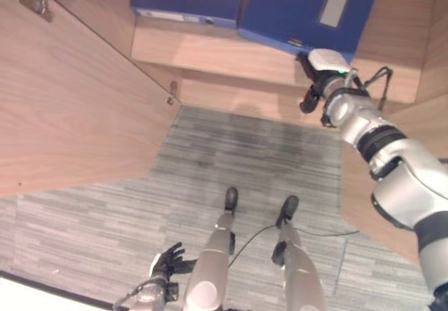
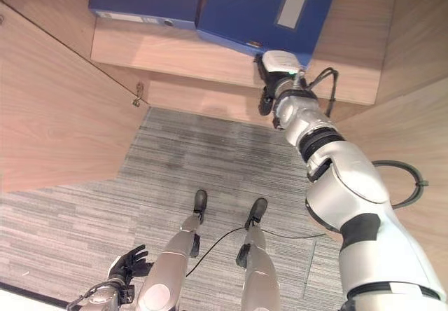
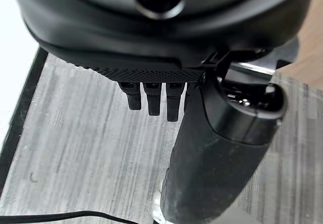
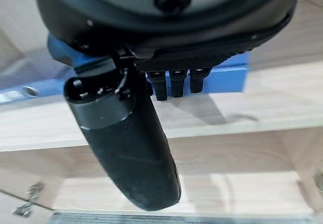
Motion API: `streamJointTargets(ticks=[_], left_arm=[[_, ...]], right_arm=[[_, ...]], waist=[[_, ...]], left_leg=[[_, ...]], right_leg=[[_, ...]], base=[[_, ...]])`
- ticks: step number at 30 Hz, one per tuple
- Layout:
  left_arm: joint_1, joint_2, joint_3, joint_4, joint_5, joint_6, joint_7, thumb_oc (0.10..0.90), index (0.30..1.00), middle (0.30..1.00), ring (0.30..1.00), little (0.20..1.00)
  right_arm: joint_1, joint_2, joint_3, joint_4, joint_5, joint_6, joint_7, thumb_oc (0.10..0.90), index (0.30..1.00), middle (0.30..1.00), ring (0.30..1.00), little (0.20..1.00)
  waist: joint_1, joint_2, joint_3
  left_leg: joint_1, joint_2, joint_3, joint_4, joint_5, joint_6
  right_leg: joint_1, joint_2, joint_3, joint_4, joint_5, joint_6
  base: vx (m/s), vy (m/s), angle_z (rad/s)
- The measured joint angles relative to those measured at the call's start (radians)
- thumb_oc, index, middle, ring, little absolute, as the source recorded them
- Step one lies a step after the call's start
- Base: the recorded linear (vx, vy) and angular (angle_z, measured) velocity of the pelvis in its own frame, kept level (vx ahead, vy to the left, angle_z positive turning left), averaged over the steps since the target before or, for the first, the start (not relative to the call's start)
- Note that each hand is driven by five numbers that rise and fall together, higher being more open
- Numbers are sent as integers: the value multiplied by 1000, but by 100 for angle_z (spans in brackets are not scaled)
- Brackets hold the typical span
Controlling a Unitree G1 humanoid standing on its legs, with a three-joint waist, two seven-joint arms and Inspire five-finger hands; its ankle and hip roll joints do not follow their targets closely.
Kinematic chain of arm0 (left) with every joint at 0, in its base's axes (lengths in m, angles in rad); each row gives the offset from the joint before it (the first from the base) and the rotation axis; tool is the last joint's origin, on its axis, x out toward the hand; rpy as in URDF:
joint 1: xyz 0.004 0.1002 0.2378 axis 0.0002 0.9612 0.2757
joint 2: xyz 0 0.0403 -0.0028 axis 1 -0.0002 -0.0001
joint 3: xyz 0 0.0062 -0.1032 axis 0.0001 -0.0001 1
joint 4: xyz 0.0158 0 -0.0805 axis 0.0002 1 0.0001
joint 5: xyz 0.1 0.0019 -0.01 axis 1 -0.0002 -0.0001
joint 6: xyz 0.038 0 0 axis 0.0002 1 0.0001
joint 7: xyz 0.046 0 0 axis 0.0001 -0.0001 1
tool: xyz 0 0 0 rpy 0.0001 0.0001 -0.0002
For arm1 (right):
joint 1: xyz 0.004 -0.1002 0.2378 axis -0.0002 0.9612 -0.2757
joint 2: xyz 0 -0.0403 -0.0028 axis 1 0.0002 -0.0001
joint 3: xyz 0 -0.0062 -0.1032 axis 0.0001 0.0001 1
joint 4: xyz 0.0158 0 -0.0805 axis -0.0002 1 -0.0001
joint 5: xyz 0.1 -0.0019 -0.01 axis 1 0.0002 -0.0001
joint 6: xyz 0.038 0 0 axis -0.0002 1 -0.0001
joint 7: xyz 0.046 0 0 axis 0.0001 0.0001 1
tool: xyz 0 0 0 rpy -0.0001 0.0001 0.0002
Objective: Put the empty folder in the office cabinet
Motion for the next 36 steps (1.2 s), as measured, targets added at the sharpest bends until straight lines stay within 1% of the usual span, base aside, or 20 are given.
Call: streamJointTargets(ticks=[2, 5, 7, 8, 11, 12, 13, 14, 16, 17, 19, 21, 23, 26, 28, 36], left_arm=[[0, 0, -6, 0, 0, 0, 0, 800, 900, 900, 900, 900], [-1, 0, -12, -9, 0, -2, 0, 800, 900, 900, 900, 900], [-1, 1, -13, -9, 0, 0, 1, 800, 900, 900, 900, 900], [-1, 0, -21, -9, 0, 1, 0, 800, 900, 900, 900, 900], [-1, 0, -25, -10, 0, -1, -2, 800, 900, 900, 900, 900], [-1, 0, -24, -10, 0, 0, -2, 800, 900, 900, 900, 900], [-1, 1, -22, -10, 0, 1, -1, 800, 900, 900, 900, 900], [-1, 1, -22, -10, -1, -1, -1, 800, 900, 900, 900, 900], [-1, 1, -29, -11, -1, -1, -1, 800, 900, 900, 900, 900], [0, 1, -27, -12, -2, 0, 0, 800, 900, 900, 900, 900], [-1, 2, -25, -15, -4, -1, 1, 800, 900, 900, 900, 900], [-1, 2, -25, -18, -22, -1, 1, 800, 900, 900, 900, 900], [-1, 2, -24, -19, -37, -1, 2, 800, 900, 900, 900, 900], [-1, 2, -22, -22, -38, -1, 3, 800, 900, 900, 900, 900], [-2, 1, -22, -22, -38, -1, 3, 800, 900, 900, 900, 900], [-7, 2, -23, -44, -38, -1, 4, 800, 900, 900, 900, 900]], right_arm=[[-13, -3, 0, 1, 2, 5, 2, 800, 900, 900, 900, 900], [-26, -8, -8, 42, 25, 6, 0, 800, 900, 900, 900, 900], [-30, -12, -43, 42, 50, 7, -14, 800, 900, 900, 900, 900], [-47, -18, -69, 61, 89, 7, -16, 800, 900, 900, 900, 900], [-68, -29, -91, 83, 163, 14, -7, 800, 900, 900, 900, 900], [-78, -26, -92, 89, 184, 17, -7, 800, 900, 900, 900, 900], [-86, -17, -102, 116, 205, 16, -8, 800, 900, 900, 900, 900], [-96, -17, -122, 129, 215, 18, -22, 800, 900, 900, 900, 900], [-157, -26, -129, 184, 226, 34, -29, 800, 900, 900, 900, 900], [-180, -34, -129, 198, 235, 40, -30, 800, 900, 900, 900, 900], [-186, -47, -128, 198, 234, 46, -35, 800, 900, 900, 900, 900], [-212, -64, -110, 216, 235, 68, -50, 800, 900, 900, 900, 900], [-228, -67, -110, 219, 234, 70, -50, 800, 900, 900, 900, 900], [-249, -69, -64, 227, 226, 71, -52, 800, 900, 900, 900, 900], [-249, -76, -32, 228, 188, 72, -52, 800, 900, 900, 900, 900], [-240, -74, -20, 225, 68, 73, -51, 800, 900, 900, 900, 900]], waist=[[6, 1, 0], [25, 6, 1], [25, 7, 1], [30, 8, 1], [50, 11, 2], [51, 13, 2], [52, 15, 1], [56, 17, 0], [79, 17, 0], [83, 20, 0], [94, 22, 0], [106, 23, 0], [107, 23, 0], [108, 23, 0], [108, 23, 0], [107, 23, 0]], left_leg=[[-2, 0, 0, 0, 0, 0], [-20, -1, -13, 0, 4, -5], [-34, -1, -24, 0, 8, -5], [-41, -1, -26, -1, 12, -7], [-49, -1, -28, -2, 14, -10], [-54, 1, -34, -7, 4, -24], [-54, 0, -46, -24, 15, -31], [-54, 0, -51, -38, 25, -30], [-62, 3, -55, -50, 35, -27], [-73, 3, -68, -53, 47, -24], [-80, 5, -78, -55, 50, -26], [-89, 5, -87, -55, 50, -26], [-98, 5, -89, -55, 51, -27], [-121, 5, -100, -55, 54, -30], [-124, 5, -107, -55, 56, -31], [-125, 0, -105, -55, 61, -30]], right_leg=[[-1, -1, -1, 0, 0, 0], [-12, -1, -11, -1, -1, 0], [-21, -1, -22, -1, -1, 0], [-26, -1, -25, -2, -2, 0], [-34, 0, -27, -4, -4, 3], [-38, 1, -31, -5, -6, 6], [-38, 2, -40, -12, -5, 5], [-38, 4, -48, -18, -4, 5], [-43, 9, -53, -33, 2, 4], [-44, 11, -69, -43, 4, 4], [-44, 14, -77, -45, 6, -1], [-47, 15, -87, -47, 5, -1], [-56, 15, -90, -47, 5, -1], [-71, 15, -102, -47, 6, -1], [-71, 16, -111, -47, 5, 0], [-68, 13, -113, -51, 9, 0]], base=[[2, -7, 4], [6, -11, 7], [22, -20, 15], [31, -17, 8], [82, -24, 0], [121, -46, 11], [26, -12, 17], [28, -15, 17], [32, -20, 11], [38, -34, 18], [35, -20, 16], [21, -12, 10], [19, -14, 6], [18, -10, 7], [13, 0, 9], [-21, 23, 1]])
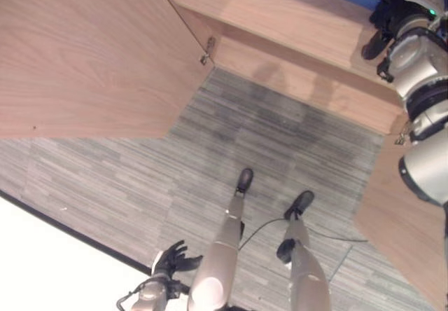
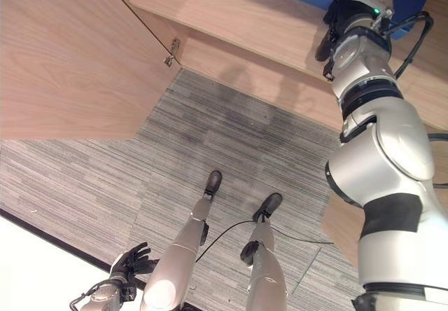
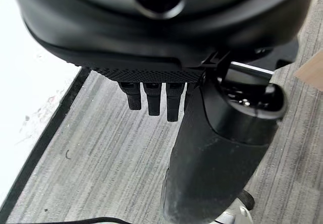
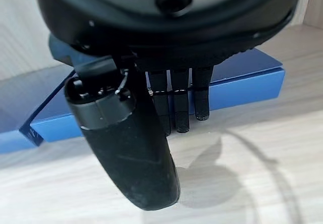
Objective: Put the empty folder in the office cabinet
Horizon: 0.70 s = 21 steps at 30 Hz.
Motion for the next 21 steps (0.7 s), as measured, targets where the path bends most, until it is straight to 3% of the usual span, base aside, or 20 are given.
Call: streamJointTargets(ticks=[4, 11, 16, 21], left_arm=[[-23, 1, 1, 4, 1, 1, -1, 800, 900, 900, 900, 900], [-59, 23, 2, 26, 10, 0, -2, 800, 900, 900, 900, 900], [-72, 24, 28, 78, 50, 18, -4, 800, 900, 900, 900, 900], [-69, 24, 88, 137, 116, 45, -6, 800, 900, 900, 900, 900]], right_arm=[[54, 10, 4, -40, -52, 6, -4, 800, 900, 900, 900, 900], [186, 97, -54, -46, -107, -1, -1, 800, 900, 900, 900, 900], [253, 98, -155, -38, -159, 9, 40, 800, 900, 900, 900, 900], [460, 140, -202, -99, -218, 8, 92, 800, 900, 900, 900, 900]], waist=[[-4, 0, 0], [-25, -3, -12], [-28, -2, -13], [-50, -4, -70]], left_leg=[[29, -4, 9, -1, 3, 2], [98, -4, 23, -35, 13, -5], [165, -5, 16, -40, 18, -1], [268, -18, 31, -50, -4, -7]], right_leg=[[26, -6, 2, -1, 10, -1], [72, -7, 14, -2, 1, 16], [143, -8, 9, -2, 4, 11], [233, -24, 18, -2, -12, 30]], base=[[-22, 25, -1], [-9, -7, -4], [14, 7, 4], [39, 28, -4]])
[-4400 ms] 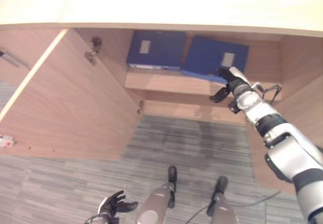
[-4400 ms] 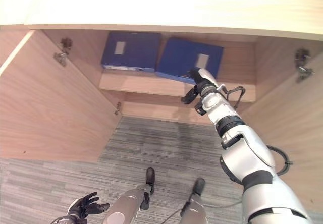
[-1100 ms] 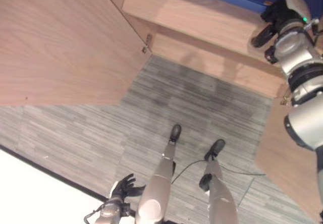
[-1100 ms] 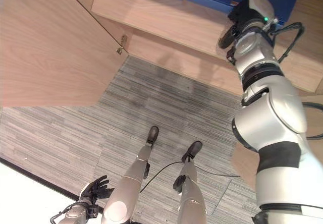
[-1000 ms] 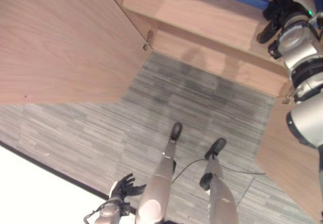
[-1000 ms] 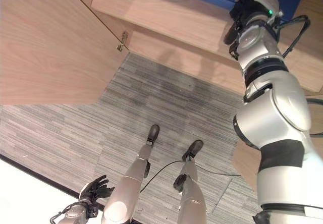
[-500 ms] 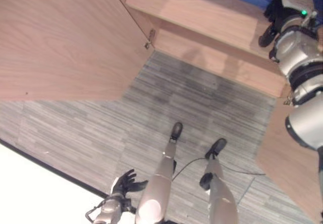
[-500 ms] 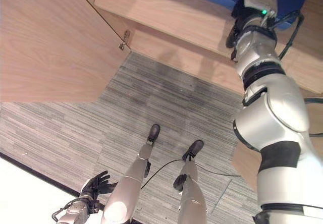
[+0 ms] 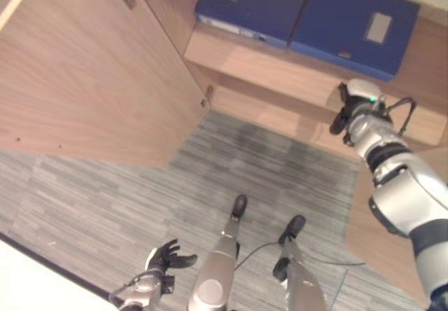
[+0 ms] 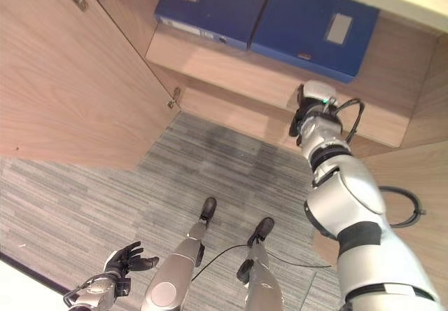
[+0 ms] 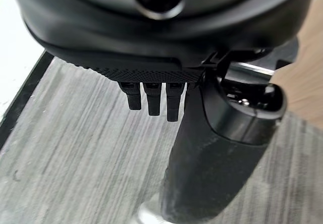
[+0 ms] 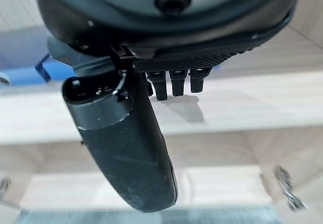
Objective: Put the empty folder in the office cabinet
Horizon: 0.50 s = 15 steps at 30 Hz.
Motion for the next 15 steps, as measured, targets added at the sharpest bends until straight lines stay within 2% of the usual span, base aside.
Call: streamJointTargets(ticks=[1, 4, 5, 7, 11, 12, 14, 15], left_arm=[[9, 0, 0, 14, 13, 1, -1, 800, 900, 900, 900, 900], [6, -2, 4, 29, 48, 11, -6, 800, 900, 900, 900, 900], [14, -2, 3, 31, 57, 20, -13, 800, 900, 900, 900, 900], [15, -5, 2, 41, 79, 23, -17, 800, 900, 900, 900, 900], [27, -14, -10, 50, 126, 28, -19, 800, 900, 900, 900, 900], [26, -26, -10, 65, 134, 39, -18, 800, 900, 900, 900, 900], [49, -36, -16, 86, 146, 45, -21, 800, 900, 900, 900, 900], [43, -49, -29, 103, 175, 57, -17, 800, 900, 900, 900, 900]], right_arm=[[84, 29, -11, -18, -7, -9, 8, 800, 900, 900, 900, 900], [133, 104, -42, -3, -6, -1, 41, 800, 900, 900, 900, 900], [157, 133, -43, -10, -6, -4, 44, 800, 900, 900, 900, 900], [170, 160, -42, -21, -2, -4, 56, 800, 900, 900, 900, 900], [203, 187, -43, -111, 20, -21, 66, 800, 900, 900, 900, 900], [241, 193, -73, -166, 54, -21, 65, 800, 900, 900, 900, 900], [280, 219, -92, -191, 87, -36, 69, 800, 900, 900, 900, 900], [346, 230, -105, -252, 137, -35, 72, 800, 900, 900, 900, 900]], waist=[[-10, -5, -63], [-23, -9, -100], [-41, -16, -137], [-56, -28, -173], [-81, -68, -225], [-104, -80, -248], [-109, -97, -272], [-145, -107, -303]], left_leg=[[3, -4, 3, -3, -6, 8], [60, -5, 26, -12, -16, 18], [70, -5, 27, -17, -17, 19], [79, -4, 33, -20, -18, 20], [122, -1, 58, -19, -36, 19], [134, -1, 64, -20, -38, 22], [157, -1, 87, -20, -49, 26], [166, -2, 98, -21, -56, 30]], right_leg=[[1, -4, 4, 0, -3, 4], [42, -5, 23, -1, -6, 8], [48, -6, 24, -1, -9, 11], [52, -4, 32, -1, -10, 11], [79, -1, 56, -2, -18, 7], [89, 0, 68, -1, -22, 7], [100, -2, 80, -4, -25, 6], [105, 0, 88, -2, -27, 9]], base=[[43, 53, -9], [50, 15, -20], [30, 4, -8], [34, -8, -12], [42, 5, -19], [28, 11, -8], [78, 32, -27], [110, 48, -30]])
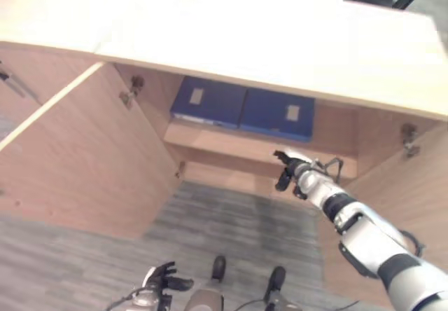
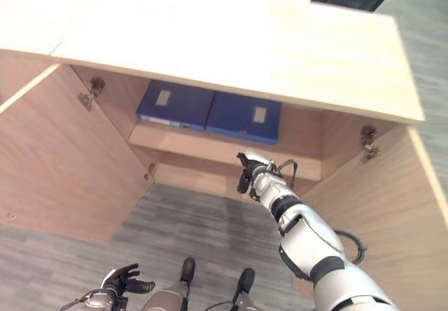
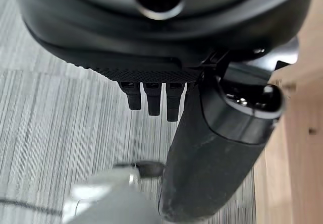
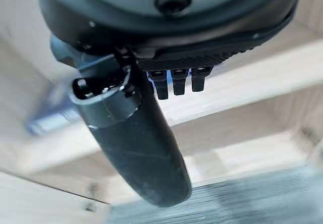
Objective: Put the empty folder in the office cabinet
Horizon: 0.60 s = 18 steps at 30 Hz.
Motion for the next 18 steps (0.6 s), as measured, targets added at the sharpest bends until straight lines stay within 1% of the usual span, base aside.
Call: streamJointTargets(ticks=[2, 3, 4, 5, 6, 8, 9, 11, 12, 13, 15, 17, 18], left_arm=[[-1, -17, -11, 7, 39, 27, 9, 800, 900, 900, 900, 900], [30, -16, -20, 7, 78, 40, 18, 800, 900, 900, 900, 900], [44, -18, -20, 6, 84, 40, 20, 800, 900, 900, 900, 900], [34, -21, -20, 2, 86, 46, 21, 800, 900, 900, 900, 900], [43, -27, -19, -6, 104, 42, 22, 800, 900, 900, 900, 900], [35, -33, -22, -28, 103, 45, 22, 800, 900, 900, 900, 900], [23, -38, -20, -27, 103, 44, 23, 800, 900, 900, 900, 900], [9, -44, -18, -18, 103, 44, 30, 800, 900, 900, 900, 900], [4, -51, -17, 0, 103, 44, 43, 800, 900, 900, 900, 900], [-5, -55, -18, 6, 103, 45, 46, 800, 900, 900, 900, 900], [-6, -66, -22, 4, 104, 43, 50, 800, 900, 900, 900, 900], [-7, -69, -23, 4, 104, 42, 50, 800, 900, 900, 900, 900], [-4, -69, -26, 5, 104, 44, 50, 800, 900, 900, 900, 900]], right_arm=[[127, 1, -26, -119, 63, 0, 12, 800, 900, 900, 900, 900], [256, 10, -5, -195, 122, -27, 45, 800, 900, 900, 900, 900], [290, 18, 9, -192, 139, -22, 59, 800, 900, 900, 900, 900], [345, 24, -2, -185, 155, -18, 65, 800, 900, 900, 900, 900], [436, 36, -61, -163, 181, -20, 58, 800, 900, 900, 900, 900], [533, 52, -154, -96, 250, -18, 48, 800, 900, 900, 900, 900], [599, 30, -166, -67, 290, -11, 28, 800, 900, 900, 900, 900], [670, 21, -264, -27, 328, -11, 6, 800, 900, 900, 900, 900], [720, 15, -311, -22, 356, -11, -23, 800, 900, 900, 900, 900], [729, -4, -309, -10, 370, -10, -34, 800, 900, 900, 900, 900], [756, -13, -347, 12, 402, -18, -54, 800, 900, 900, 900, 900], [759, -13, -345, 8, 406, -23, -56, 800, 900, 900, 900, 900], [765, -4, -362, 8, 407, -34, -56, 800, 900, 900, 900, 900]], waist=[[-22, -5, -5], [-44, -5, -38], [-56, -1, -52], [-79, 1, -63], [-84, 6, -72], [-108, 10, -82], [-126, 12, -83], [-157, 11, -86], [-171, 12, -90], [-180, 12, -91], [-201, 11, -92], [-209, 10, -94], [-216, 11, -100]], left_leg=[[42, -3, 17, -2, -11, 3], [88, -1, 54, -13, -32, 9], [95, -1, 64, -14, -36, 13], [102, -2, 82, -16, -39, 14], [121, -3, 91, -18, -40, 26], [144, -2, 119, -19, -53, 27], [158, -2, 132, -19, -58, 29], [172, 0, 148, -19, -64, 30], [182, 4, 162, -20, -70, 32], [187, 6, 175, -19, -72, 32], [198, 10, 191, -20, -76, 33], [200, 15, 202, -20, -79, 29], [200, 16, 201, -20, -81, 26]], right_leg=[[22, 4, 22, 2, -2, 11], [46, 3, 57, -4, -10, 11], [48, -3, 66, -5, -14, 10], [47, 0, 74, -5, -14, 11], [61, 2, 87, 1, -12, 18], [70, 6, 108, 1, -16, 22], [74, 8, 129, 1, -16, 23], [79, 13, 143, 1, -18, 25], [82, 15, 159, 1, -19, 25], [80, 14, 165, -3, -19, 25], [83, 19, 175, -6, -22, 22], [77, 24, 178, -6, -21, 22], [78, 31, 178, -5, -20, 21]], base=[[92, 36, -41], [97, 36, -66], [65, 26, -67], [76, 39, -34], [68, 30, -35], [98, 37, -40], [102, 36, -36], [75, 22, -34], [61, 18, -42], [60, 18, -37], [19, 14, -27], [23, 21, -19], [21, 32, -11]])
